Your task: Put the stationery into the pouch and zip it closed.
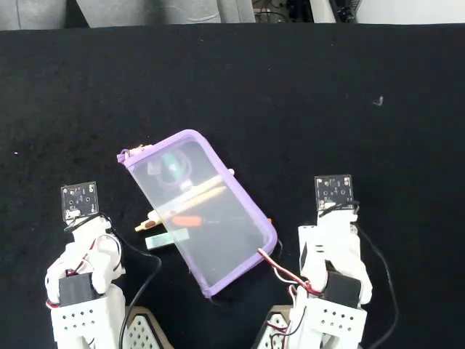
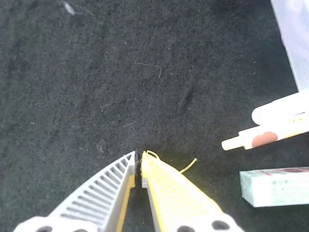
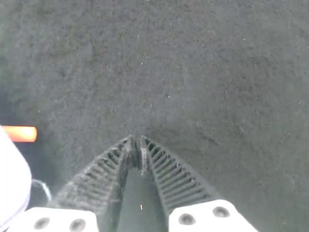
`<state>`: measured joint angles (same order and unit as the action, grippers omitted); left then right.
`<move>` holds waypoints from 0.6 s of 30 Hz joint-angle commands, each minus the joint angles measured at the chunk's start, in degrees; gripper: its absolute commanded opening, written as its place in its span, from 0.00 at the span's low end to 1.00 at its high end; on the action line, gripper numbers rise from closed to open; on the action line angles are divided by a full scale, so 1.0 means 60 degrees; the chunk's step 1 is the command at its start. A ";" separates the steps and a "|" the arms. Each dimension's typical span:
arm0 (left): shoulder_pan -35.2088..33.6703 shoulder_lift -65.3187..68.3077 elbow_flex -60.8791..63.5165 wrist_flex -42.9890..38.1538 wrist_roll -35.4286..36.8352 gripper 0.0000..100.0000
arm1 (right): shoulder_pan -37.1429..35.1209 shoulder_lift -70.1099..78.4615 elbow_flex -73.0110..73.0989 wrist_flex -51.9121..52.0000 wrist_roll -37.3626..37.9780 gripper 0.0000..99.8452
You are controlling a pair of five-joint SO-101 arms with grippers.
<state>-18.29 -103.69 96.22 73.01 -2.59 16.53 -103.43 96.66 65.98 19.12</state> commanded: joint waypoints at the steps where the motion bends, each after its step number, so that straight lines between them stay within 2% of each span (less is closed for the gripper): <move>1: -0.0037 -0.0029 0.0198 -0.0176 -0.0044 0.03 | 0.0117 -0.0842 -0.0037 -0.0161 0.0088 0.02; 10: -0.0037 -0.0029 0.0198 -0.0176 -0.0044 0.03 | 0.0132 -0.0842 -0.0037 -0.0015 0.0132 0.02; 18: -0.0037 -0.0029 0.0198 -0.0176 -0.0044 0.03 | 0.0176 -0.0842 -0.0037 0.0454 0.1187 0.02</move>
<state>-18.29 -103.69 96.22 73.01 -2.59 16.53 -103.43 96.66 67.56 24.31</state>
